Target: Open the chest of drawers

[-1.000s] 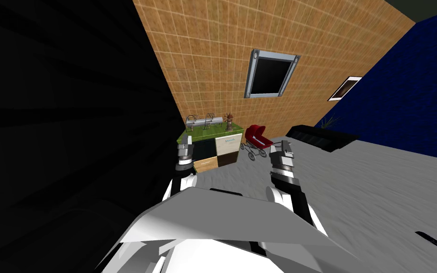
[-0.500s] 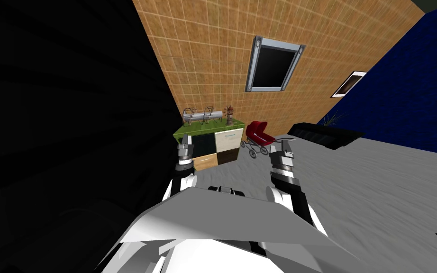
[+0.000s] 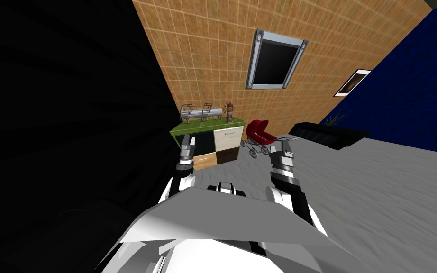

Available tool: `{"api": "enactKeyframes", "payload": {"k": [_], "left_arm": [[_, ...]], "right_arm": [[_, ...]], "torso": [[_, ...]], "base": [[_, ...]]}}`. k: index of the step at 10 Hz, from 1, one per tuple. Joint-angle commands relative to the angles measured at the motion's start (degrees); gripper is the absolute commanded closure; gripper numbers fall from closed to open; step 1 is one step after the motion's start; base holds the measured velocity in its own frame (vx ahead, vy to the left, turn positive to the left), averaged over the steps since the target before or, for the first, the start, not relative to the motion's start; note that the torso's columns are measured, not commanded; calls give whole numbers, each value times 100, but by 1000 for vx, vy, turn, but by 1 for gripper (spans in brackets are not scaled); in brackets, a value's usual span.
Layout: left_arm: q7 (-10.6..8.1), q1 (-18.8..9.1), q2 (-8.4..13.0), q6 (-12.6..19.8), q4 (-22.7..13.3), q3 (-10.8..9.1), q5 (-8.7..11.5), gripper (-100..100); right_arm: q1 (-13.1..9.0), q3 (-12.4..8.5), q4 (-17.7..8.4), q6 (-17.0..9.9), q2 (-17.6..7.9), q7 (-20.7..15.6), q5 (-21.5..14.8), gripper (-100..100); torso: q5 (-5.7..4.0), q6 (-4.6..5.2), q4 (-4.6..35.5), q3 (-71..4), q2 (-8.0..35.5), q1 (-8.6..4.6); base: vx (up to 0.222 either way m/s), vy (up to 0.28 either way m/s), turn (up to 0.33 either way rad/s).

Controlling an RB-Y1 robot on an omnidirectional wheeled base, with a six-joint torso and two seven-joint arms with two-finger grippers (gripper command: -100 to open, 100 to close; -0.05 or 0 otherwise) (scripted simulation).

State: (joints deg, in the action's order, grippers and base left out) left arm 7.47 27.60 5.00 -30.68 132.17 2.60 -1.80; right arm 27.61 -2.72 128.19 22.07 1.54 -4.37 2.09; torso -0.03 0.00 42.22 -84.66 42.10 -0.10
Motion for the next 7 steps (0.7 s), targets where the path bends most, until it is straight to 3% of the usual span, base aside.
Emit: {"api": "enactKeyframes", "payload": {"k": [1, 3, 7], "left_arm": [[-37, -46, 319, 84, -287, -83, 70, -100], [-63, -112, 418, 179, -587, -158, 132, -100], [-97, -199, 411, 302, -978, -256, 214, -100]], "right_arm": [[0, 0, 0, 0, 0, 0, 0, 0], [1, 0, 0, 0, 0, 0, 0, 0], [0, 0, 0, 0, 1, 0, 0, 0]], "torso": [[0, 0, 2, 1, 5, 0], [0, 0, 2, 1, 6, 2], [3, -1, 11, 17, 28, 5]], "base": [[146, -136, 54], [173, -133, 54], [116, -132, 35]]}}
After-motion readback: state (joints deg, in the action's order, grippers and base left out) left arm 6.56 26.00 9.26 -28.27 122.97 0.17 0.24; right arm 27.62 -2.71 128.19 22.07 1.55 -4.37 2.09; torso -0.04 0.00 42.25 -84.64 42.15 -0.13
